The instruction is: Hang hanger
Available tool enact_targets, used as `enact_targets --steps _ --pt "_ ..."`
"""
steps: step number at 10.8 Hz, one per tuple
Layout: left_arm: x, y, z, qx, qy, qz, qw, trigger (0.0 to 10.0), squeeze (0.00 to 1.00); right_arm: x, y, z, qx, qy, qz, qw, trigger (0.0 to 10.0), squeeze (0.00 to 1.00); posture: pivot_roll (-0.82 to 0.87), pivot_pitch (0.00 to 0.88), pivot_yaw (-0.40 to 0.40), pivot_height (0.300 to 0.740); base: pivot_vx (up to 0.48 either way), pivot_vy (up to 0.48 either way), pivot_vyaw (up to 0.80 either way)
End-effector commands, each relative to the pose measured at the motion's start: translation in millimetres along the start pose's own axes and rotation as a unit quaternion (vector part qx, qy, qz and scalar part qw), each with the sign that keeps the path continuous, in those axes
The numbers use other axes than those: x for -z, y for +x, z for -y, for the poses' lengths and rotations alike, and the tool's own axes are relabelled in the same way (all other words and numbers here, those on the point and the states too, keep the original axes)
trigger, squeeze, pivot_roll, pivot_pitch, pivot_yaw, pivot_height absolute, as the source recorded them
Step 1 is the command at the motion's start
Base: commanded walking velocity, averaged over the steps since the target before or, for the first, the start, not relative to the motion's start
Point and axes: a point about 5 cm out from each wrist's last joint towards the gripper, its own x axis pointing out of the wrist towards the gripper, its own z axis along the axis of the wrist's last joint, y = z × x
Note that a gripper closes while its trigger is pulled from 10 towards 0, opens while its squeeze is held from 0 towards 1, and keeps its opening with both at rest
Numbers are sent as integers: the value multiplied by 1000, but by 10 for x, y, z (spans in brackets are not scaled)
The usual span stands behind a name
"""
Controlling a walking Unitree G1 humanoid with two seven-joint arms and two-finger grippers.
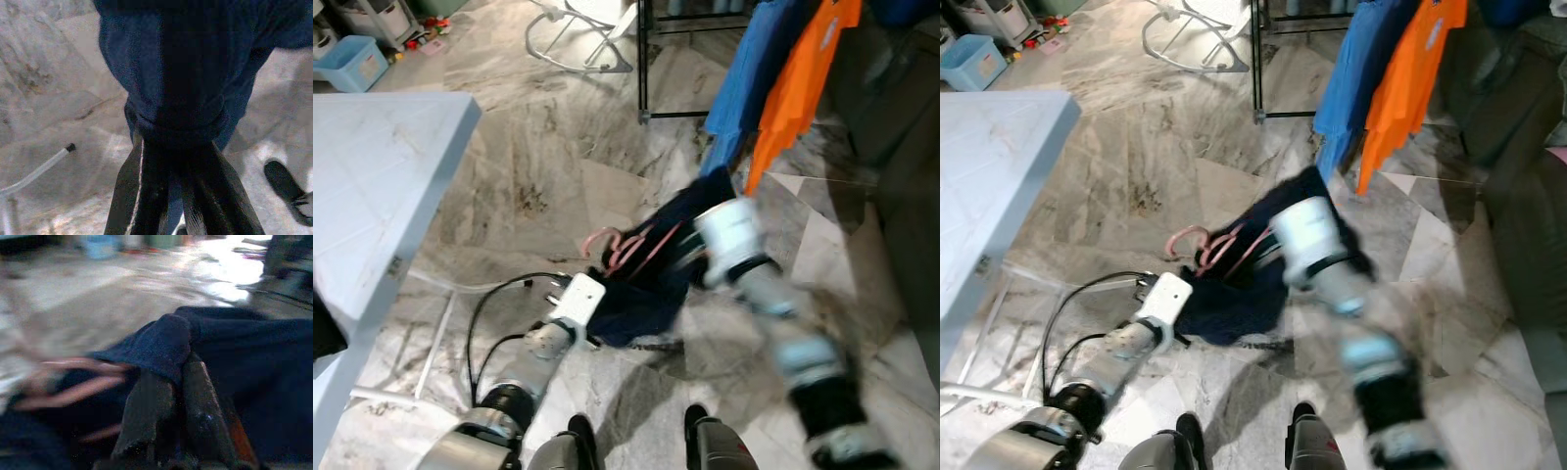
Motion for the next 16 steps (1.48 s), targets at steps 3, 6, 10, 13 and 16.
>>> enact_targets --steps 3,6,10,13,16 --pt "-171 50 19 9 -5 25 1000 0 0 -7 -96 -503 -173 18 -5 985 0 0 -270 252 105 740 0 0 0" --pt "-196 48 9 14 16 35 999 0 0 100 -124 -346 -133 -13 -42 990 10000 0 -271 251 106 740 0 0 0" --pt "-238 25 -119 14 80 48 996 0 0 -9 -140 294 41 -47 -26 998 10000 1000 -271 262 113 740 0 0 0" --pt "-277 15 -153 23 123 62 990 0 0 -62 -184 451 53 -70 -16 996 10000 1000 -274 265 115 740 0 0 0" --pt "-264 -14 -237 36 161 63 984 0 0 -124 -310 374 -48 -119 -19 992 10000 1000 -283 269 112 740 0 0 0"
